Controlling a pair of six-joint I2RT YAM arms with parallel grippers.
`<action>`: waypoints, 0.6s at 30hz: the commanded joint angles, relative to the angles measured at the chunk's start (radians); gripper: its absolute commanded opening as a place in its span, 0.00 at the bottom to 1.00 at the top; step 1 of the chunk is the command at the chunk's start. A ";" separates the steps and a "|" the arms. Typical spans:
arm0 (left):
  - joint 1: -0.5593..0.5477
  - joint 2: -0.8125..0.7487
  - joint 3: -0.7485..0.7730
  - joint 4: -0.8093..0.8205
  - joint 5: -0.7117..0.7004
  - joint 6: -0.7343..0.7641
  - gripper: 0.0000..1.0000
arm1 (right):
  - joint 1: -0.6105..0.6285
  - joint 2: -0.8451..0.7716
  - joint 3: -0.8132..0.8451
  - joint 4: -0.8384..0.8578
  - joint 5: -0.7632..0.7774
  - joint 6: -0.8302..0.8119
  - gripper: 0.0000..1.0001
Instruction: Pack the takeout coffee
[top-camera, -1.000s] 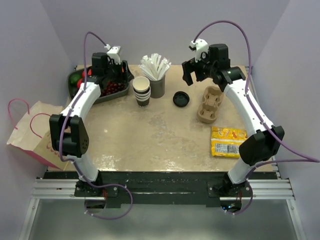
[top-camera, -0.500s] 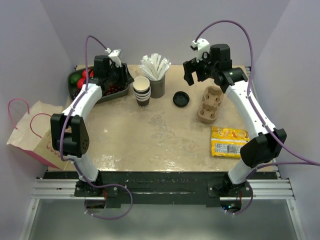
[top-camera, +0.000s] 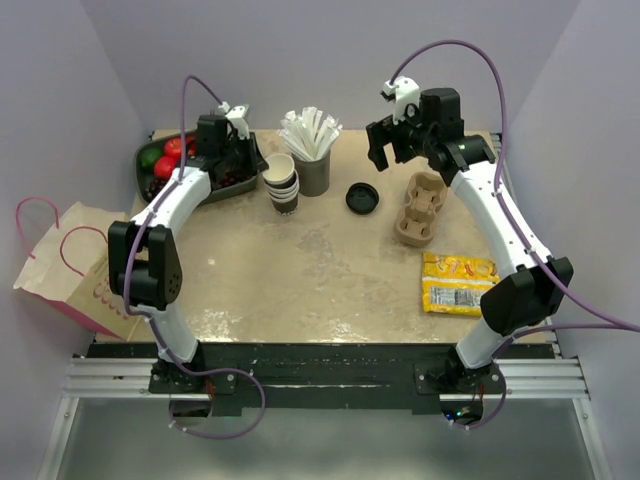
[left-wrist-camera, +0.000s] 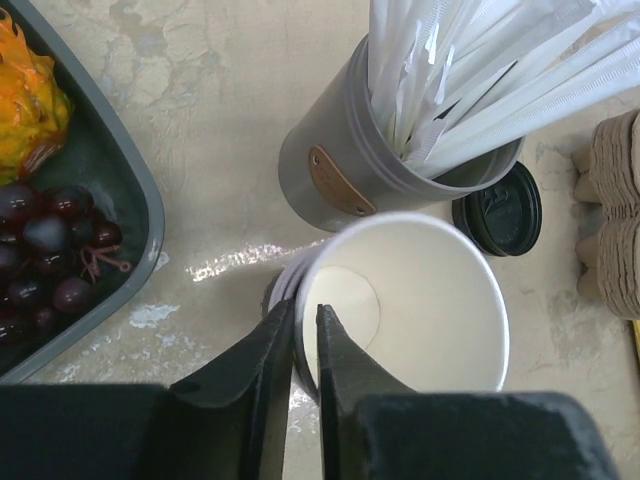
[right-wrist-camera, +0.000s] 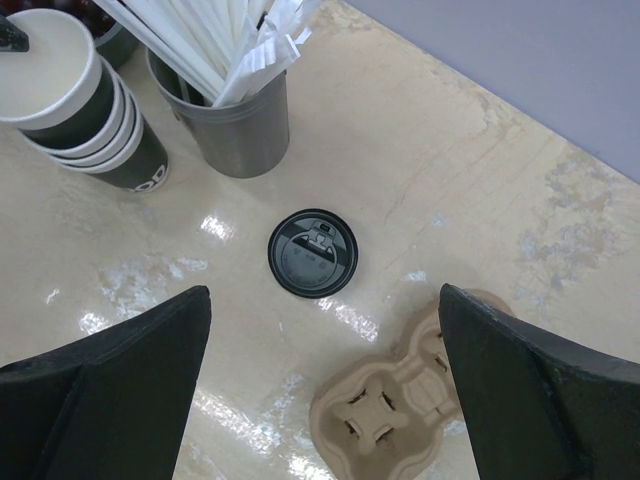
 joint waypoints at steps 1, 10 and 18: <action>-0.003 -0.007 0.039 0.000 -0.005 -0.023 0.14 | 0.000 0.005 0.003 0.026 0.019 0.008 0.99; -0.003 -0.044 0.088 -0.005 0.010 -0.004 0.00 | -0.002 0.020 0.012 0.023 0.020 0.009 0.99; -0.003 -0.075 0.119 -0.012 0.018 -0.013 0.00 | 0.000 0.037 0.021 0.018 0.019 0.014 0.99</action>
